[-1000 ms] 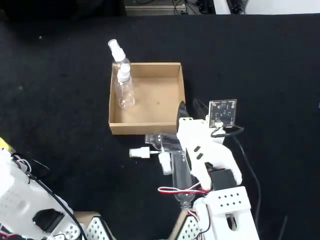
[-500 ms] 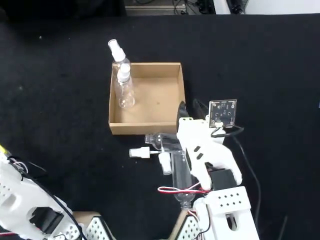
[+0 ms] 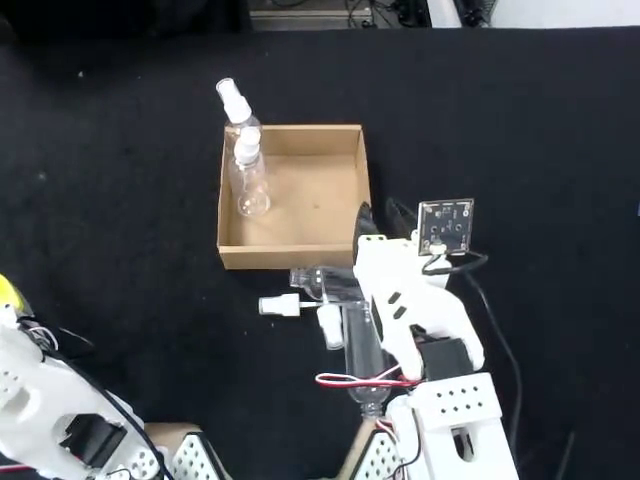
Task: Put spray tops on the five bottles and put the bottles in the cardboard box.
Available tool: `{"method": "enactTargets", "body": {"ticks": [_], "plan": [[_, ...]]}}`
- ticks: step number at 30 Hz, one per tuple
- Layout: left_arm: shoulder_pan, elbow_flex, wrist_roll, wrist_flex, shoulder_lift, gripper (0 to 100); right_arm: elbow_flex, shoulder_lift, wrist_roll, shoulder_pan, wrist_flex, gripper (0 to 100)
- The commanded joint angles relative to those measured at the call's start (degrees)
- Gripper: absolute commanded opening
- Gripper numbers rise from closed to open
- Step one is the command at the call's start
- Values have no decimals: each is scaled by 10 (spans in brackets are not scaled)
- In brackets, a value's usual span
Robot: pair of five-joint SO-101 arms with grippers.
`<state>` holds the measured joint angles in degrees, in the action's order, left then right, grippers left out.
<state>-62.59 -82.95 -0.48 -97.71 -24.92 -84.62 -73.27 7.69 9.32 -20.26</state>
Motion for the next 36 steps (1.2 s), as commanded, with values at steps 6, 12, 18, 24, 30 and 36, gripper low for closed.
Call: {"method": "enactTargets", "body": {"ticks": [6, 12, 18, 24, 30, 36], "plan": [[15, -53, 2, -14, 135, 301, 3, -14, -6, -7, 19, 103], [21, -78, 1, 31, 178, 301, 3, -14, -6, -7, 19, 103], [11, -69, 0, 54, 178, 301, 3, -14, -6, -7, 19, 103], [9, -66, -32, 57, 211, 301, 3, -14, -6, -7, 19, 103], [7, -71, -35, 107, 285, 301, 3, -14, -6, -7, 19, 103], [-10, -61, -23, 283, 407, 301, 3, -14, -6, -7, 19, 103]]}}
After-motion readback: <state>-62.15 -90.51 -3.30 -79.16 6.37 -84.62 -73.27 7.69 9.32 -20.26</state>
